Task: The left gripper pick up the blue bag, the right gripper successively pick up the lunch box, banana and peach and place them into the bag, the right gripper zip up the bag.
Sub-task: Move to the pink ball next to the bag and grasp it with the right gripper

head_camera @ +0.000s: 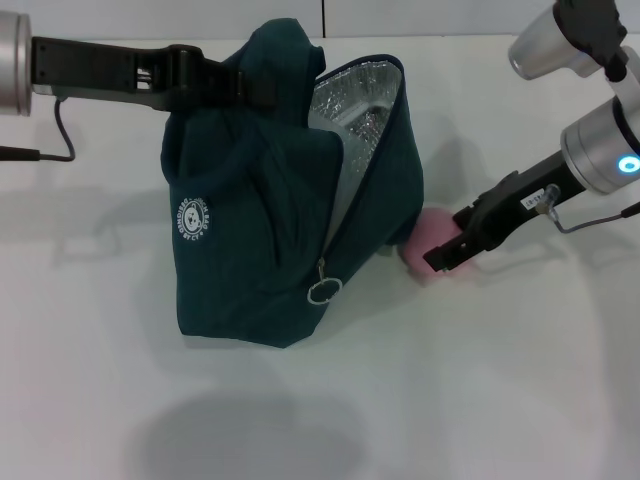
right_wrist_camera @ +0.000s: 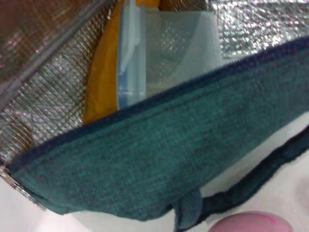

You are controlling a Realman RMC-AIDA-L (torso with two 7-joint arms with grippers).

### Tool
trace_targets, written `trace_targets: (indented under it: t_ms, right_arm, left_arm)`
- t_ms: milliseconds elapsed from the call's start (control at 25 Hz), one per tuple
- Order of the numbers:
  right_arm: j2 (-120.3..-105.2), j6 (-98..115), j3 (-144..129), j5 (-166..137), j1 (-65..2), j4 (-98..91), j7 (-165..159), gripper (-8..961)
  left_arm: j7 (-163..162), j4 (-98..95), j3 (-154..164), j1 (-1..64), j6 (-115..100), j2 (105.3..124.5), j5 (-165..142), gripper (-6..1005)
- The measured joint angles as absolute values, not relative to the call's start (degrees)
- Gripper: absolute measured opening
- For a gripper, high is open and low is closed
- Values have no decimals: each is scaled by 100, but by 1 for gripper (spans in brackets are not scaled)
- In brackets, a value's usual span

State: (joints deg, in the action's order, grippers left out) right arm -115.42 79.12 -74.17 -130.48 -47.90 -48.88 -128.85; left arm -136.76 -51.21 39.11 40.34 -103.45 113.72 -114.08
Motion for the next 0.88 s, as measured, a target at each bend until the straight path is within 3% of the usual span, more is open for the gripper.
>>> trace_targets:
  t_ms: [640, 880]
  right_arm:
    - [-11546, 7752, -7404, -13447, -4801, -4956, -12915, 819]
    - [-11556, 7687, -7383, -13413, -4801, -4963, -12918, 600]
  left_arm:
    - [-13676, -5131, 3911, 4040, -10344, 11373, -11408, 32]
    - [-13676, -5144, 3911, 4047, -10337, 11373, -11408, 32]
